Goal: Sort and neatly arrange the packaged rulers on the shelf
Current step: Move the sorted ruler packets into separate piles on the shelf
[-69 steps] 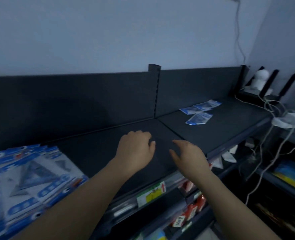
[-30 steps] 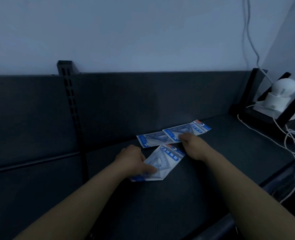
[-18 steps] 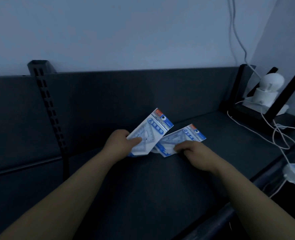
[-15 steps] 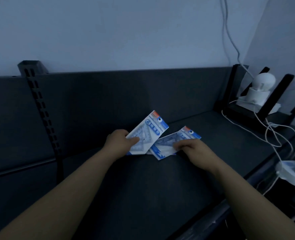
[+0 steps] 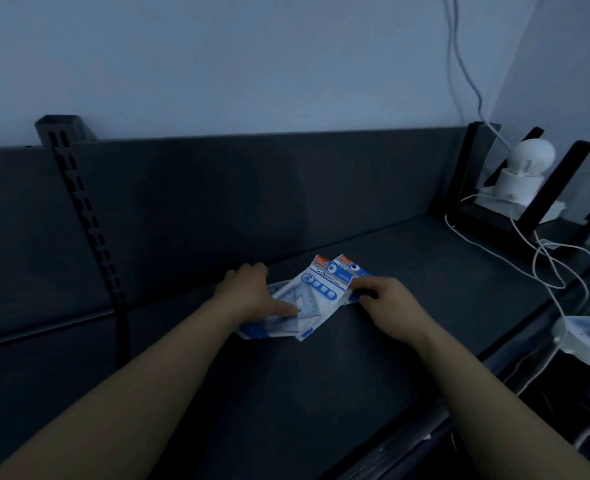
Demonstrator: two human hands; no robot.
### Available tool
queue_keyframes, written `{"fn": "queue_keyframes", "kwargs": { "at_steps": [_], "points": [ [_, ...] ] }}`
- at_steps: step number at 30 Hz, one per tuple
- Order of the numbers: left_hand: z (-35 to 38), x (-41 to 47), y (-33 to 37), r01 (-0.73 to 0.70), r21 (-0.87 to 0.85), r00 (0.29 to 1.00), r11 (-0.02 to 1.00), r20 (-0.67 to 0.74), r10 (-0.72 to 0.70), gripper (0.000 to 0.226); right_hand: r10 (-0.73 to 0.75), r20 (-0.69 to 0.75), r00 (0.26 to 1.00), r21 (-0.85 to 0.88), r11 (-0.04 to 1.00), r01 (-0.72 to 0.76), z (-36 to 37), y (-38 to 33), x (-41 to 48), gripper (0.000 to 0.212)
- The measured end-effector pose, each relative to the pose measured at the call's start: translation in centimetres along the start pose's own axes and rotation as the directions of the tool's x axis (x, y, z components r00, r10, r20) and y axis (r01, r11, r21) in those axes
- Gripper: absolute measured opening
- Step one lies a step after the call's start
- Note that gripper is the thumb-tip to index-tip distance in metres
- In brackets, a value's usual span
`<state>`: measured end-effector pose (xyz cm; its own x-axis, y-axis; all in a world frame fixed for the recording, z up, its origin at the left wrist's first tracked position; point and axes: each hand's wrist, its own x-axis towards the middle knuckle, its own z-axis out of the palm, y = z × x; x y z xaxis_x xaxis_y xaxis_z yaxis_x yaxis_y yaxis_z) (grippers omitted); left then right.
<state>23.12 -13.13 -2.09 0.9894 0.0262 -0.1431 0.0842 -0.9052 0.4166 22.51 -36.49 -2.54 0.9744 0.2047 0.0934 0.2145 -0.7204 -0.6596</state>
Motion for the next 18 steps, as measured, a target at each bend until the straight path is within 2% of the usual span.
{"fn": "queue_keyframes", "kwargs": {
  "at_steps": [3,5,7,9,13,15,18],
  "points": [
    [-0.3,-1.1,0.2,0.038,-0.051,0.997,0.998,0.076,-0.034,0.06,-0.016,0.013,1.0,0.19,0.982,0.014,0.6,-1.1,-0.6,0.048],
    [-0.3,-1.7,0.2,0.046,-0.104,0.993,0.994,0.112,-0.035,0.047,-0.009,-0.018,1.0,0.233,0.972,0.013,1.3,-1.0,-0.5,0.039],
    [-0.2,-2.4,0.0,0.05,-0.141,0.992,0.989,0.125,-0.033,0.043,0.014,-0.07,0.997,0.167,0.986,-0.003,2.1,-0.7,-0.3,0.028],
    [0.0,-3.1,-0.2,0.041,-0.154,0.993,0.987,0.114,-0.024,0.042,0.022,-0.102,0.995,0.069,0.997,-0.015,2.6,-0.5,-0.1,0.028],
    [0.2,-4.6,-0.7,0.009,-0.251,1.0,0.968,0.025,-0.003,0.036,0.048,-0.056,0.997,-0.036,0.998,-0.05,3.4,-1.1,-0.1,0.029],
    [-0.2,-5.3,-1.1,-0.007,-0.319,1.0,0.948,-0.03,-0.003,0.033,0.043,-0.008,0.999,-0.004,0.999,-0.043,3.7,-1.9,-0.4,0.026],
    [-0.6,-6.2,-2.2,0.015,-0.415,0.998,0.91,-0.051,-0.039,0.03,0.035,0.055,0.998,0.167,0.985,-0.044,4.3,-3.3,-1.0,0.016]
  ]
}}
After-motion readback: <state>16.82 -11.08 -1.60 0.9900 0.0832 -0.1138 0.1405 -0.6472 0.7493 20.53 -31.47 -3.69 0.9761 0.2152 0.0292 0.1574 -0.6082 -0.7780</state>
